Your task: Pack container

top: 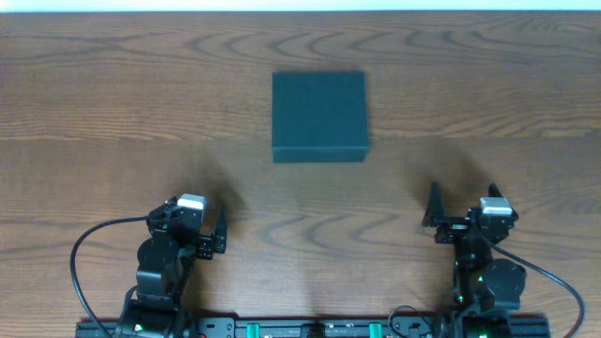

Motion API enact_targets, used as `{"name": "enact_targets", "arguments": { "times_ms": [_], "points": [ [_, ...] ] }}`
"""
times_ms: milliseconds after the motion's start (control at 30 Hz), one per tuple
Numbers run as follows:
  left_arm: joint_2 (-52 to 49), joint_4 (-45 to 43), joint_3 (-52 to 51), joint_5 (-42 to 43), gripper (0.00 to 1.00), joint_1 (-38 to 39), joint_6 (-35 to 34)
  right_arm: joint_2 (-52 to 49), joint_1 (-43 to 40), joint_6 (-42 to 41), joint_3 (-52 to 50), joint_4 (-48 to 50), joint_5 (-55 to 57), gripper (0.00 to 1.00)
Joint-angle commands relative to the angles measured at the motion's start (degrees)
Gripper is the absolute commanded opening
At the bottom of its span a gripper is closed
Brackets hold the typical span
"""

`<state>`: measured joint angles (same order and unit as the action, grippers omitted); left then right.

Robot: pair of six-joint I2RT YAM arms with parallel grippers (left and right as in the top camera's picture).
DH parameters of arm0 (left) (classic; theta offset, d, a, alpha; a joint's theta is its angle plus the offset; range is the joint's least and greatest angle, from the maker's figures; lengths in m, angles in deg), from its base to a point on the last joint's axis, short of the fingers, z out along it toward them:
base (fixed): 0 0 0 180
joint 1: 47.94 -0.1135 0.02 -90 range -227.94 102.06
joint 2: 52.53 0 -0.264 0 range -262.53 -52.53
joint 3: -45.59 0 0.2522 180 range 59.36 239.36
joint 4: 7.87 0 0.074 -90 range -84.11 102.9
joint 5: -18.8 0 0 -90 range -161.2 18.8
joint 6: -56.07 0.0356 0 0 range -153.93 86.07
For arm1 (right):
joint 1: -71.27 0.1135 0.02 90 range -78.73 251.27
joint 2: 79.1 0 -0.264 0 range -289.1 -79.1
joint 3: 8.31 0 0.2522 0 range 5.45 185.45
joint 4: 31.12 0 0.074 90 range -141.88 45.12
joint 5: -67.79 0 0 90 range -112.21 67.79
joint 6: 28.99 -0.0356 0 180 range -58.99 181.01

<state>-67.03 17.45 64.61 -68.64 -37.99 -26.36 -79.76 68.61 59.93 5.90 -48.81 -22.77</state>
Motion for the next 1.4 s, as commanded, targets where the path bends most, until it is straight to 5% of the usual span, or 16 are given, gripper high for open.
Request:
{"name": "enact_targets", "arguments": {
  "times_ms": [0,633,1033,1367],
  "points": [
    [0.33,0.46,-1.68,-0.66,0.95,-0.20,0.59,0.39,0.44,-0.81,-0.13,-0.35,0.33,0.99],
    [1.55,0.13,-1.68,-2.10,0.95,-0.26,2.12,0.39,0.44,-0.81,-0.13,-0.35,0.33,0.99],
    [14.34,-27.82,-1.70,-2.82,0.96,-4.20,-3.54,0.39,0.44,-0.81,-0.13,-0.35,0.33,0.99],
    [14.34,-24.61,-5.01,-8.68,0.95,-4.46,0.39,0.39,0.44,-0.81,-0.13,-0.35,0.31,0.99]
  ]
}}
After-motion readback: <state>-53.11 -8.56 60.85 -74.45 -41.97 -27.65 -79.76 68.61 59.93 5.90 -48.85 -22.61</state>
